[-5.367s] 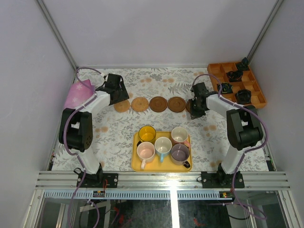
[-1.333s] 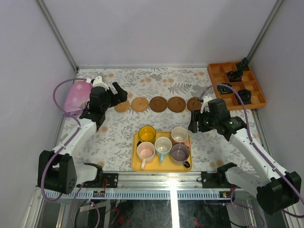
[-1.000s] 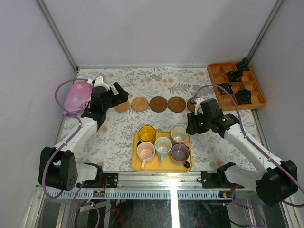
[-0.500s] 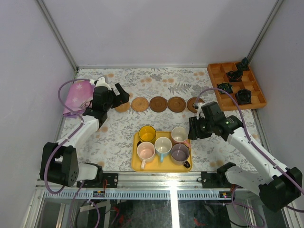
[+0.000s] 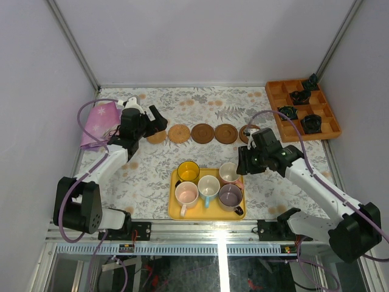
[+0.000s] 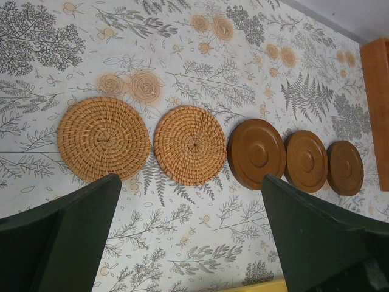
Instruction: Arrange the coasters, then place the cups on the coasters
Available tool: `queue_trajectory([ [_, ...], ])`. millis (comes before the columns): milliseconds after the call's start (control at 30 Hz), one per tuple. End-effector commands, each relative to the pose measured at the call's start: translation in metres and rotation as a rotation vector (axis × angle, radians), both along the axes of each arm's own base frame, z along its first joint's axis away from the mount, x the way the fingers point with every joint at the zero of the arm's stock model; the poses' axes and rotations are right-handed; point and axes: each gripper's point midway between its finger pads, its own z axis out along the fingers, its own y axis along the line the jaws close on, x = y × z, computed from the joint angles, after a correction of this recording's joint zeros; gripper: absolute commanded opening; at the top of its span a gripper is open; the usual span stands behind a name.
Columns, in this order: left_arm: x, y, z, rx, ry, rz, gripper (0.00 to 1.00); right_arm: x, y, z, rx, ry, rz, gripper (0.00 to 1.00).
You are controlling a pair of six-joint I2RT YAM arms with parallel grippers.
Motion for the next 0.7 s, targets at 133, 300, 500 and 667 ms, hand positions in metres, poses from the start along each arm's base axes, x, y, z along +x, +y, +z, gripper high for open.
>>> queue_trajectory([
  [133, 0.008, 0.008, 0.017, 0.047, -0.057, 0.019, 1.0, 0.034, 0.011, -0.009, -0.029, -0.064, -0.006, 0.5],
  [300, 0.008, 0.01, 0.014, 0.053, -0.05, 0.025, 1.0, 0.044, 0.014, -0.013, -0.05, -0.081, 0.007, 0.46],
  [500, 0.009, 0.012, 0.013, 0.053, -0.053, 0.04, 1.0, 0.055, 0.018, -0.016, -0.075, -0.112, 0.03, 0.38],
  [667, 0.01, 0.013, 0.012, 0.056, -0.052, 0.049, 1.0, 0.066, 0.025, -0.014, -0.069, -0.15, 0.053, 0.33],
])
